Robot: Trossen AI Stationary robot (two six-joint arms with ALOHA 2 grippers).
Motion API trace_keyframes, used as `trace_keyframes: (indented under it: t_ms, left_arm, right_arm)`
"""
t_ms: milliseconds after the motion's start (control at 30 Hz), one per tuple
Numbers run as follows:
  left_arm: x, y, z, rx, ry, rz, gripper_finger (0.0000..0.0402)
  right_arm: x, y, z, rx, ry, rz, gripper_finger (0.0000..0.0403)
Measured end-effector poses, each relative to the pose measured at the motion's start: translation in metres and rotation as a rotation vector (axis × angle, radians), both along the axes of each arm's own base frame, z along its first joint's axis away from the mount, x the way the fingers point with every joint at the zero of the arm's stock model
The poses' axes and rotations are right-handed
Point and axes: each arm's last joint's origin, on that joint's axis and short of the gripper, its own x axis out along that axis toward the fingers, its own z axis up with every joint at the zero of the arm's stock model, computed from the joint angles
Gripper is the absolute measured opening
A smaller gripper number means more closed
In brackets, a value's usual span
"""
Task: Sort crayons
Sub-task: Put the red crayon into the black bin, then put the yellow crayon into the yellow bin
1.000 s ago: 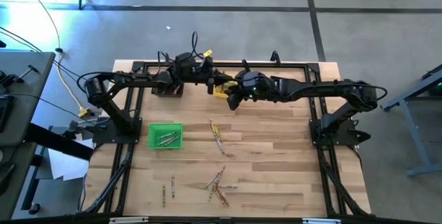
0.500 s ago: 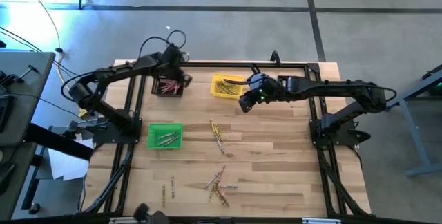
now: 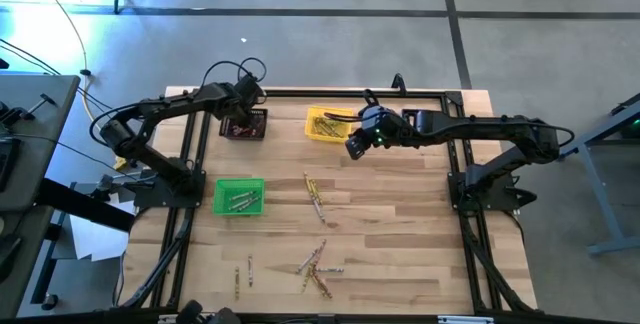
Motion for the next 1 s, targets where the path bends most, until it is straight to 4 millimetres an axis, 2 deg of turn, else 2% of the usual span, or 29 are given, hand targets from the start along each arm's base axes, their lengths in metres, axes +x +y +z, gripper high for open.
trace_keyframes:
  t_ms: [300,500,733,833,1000]
  left_arm:
    - [0.002,0.001,0.004,-0.007,-0.019,-0.047,0.0073]
    - [0.015,-0.002,0.032,-0.008,-0.173,-0.133,0.0070]
    - [0.027,-0.034,0.080,-0.038,-0.462,-0.397,0.0067]
    - [0.028,-0.051,0.092,-0.040,-0.515,-0.465,0.0067]
    - [0.030,-0.073,0.104,-0.042,-0.560,-0.509,0.0067]
  right_arm:
    - [0.000,0.000,0.000,0.012,-0.007,-0.012,0.0134]
    - [-0.002,0.002,-0.002,0.090,-0.021,-0.083,0.0134]
    - [0.002,0.019,-0.010,0.207,-0.031,-0.160,0.0134]
    - [0.012,0.031,-0.022,0.240,-0.006,-0.163,0.0134]
    - [0.030,0.051,-0.057,0.336,0.117,-0.102,0.0134]
